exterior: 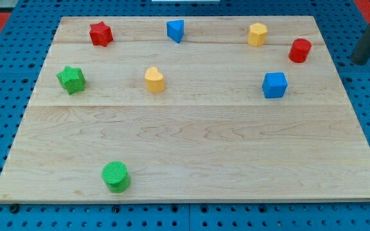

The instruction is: Move the red circle to the bottom of the yellow heart

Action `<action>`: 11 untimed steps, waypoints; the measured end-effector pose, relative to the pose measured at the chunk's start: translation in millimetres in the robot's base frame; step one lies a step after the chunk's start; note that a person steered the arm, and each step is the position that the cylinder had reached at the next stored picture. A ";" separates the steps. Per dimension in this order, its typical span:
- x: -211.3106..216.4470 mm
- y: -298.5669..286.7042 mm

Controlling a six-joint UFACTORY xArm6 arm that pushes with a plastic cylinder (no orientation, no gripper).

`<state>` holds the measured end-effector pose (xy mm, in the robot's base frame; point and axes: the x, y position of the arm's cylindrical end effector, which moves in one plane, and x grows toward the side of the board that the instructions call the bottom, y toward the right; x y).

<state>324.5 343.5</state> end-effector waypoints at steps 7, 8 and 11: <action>-36.0 -62.0; -37.6 -92.9; -4.3 -128.0</action>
<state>320.2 215.5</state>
